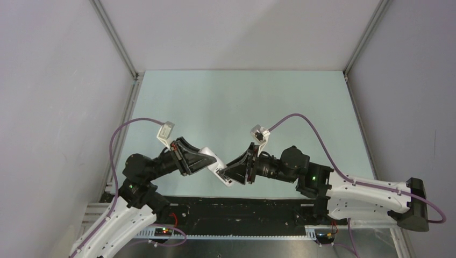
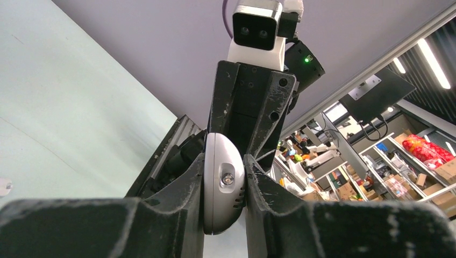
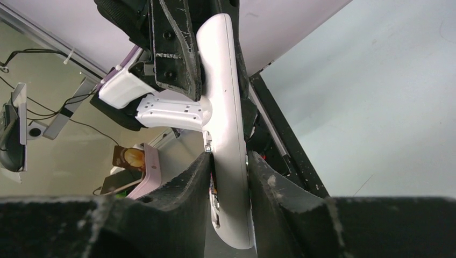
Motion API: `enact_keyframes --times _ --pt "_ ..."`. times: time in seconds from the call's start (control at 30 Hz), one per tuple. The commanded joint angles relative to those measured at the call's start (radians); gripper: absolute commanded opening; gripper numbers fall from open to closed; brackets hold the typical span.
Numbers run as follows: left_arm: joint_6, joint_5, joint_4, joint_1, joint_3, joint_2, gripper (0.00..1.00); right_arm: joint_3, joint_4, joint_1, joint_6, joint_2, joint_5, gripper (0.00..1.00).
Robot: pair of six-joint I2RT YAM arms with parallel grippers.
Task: Load the batteries into the remote control
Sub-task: Load the battery into the remote control.
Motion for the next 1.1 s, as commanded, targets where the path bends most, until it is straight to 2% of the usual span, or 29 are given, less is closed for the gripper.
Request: enact_keyframes --times 0.0,0.23,0.47,0.67,0.73,0.77,0.83,0.9,1.07 --pt "0.013 0.009 0.045 -0.002 0.039 0.0 0.0 0.004 0.047 -0.004 0.007 0.005 0.001 0.34" --pt "0.012 0.008 0.046 -0.002 0.039 -0.001 0.0 0.004 0.044 -0.002 0.011 0.013 0.007 0.24" --pt "0.006 -0.002 0.046 -0.003 0.034 0.004 0.0 0.004 0.002 -0.003 0.011 0.005 0.057 0.0" --pt "-0.005 -0.005 0.047 -0.002 0.031 0.015 0.0 0.004 -0.032 0.006 -0.005 -0.016 0.112 0.0" --pt "-0.005 -0.006 0.045 -0.002 0.028 0.018 0.0 0.005 -0.027 0.007 -0.01 -0.021 0.108 0.19" --pt "-0.006 -0.007 0.046 -0.002 0.027 0.018 0.0 0.004 -0.022 0.007 -0.011 -0.025 0.105 0.32" --pt "-0.007 -0.008 0.046 -0.002 0.024 0.02 0.0 0.004 -0.012 0.006 -0.014 -0.029 0.096 0.48" --pt "-0.008 -0.01 0.046 -0.002 0.022 0.023 0.0 0.004 -0.001 0.008 -0.018 -0.028 0.082 0.54" --pt "-0.008 -0.014 0.047 -0.003 0.022 0.029 0.0 0.004 0.022 0.008 -0.019 -0.012 0.041 0.55"
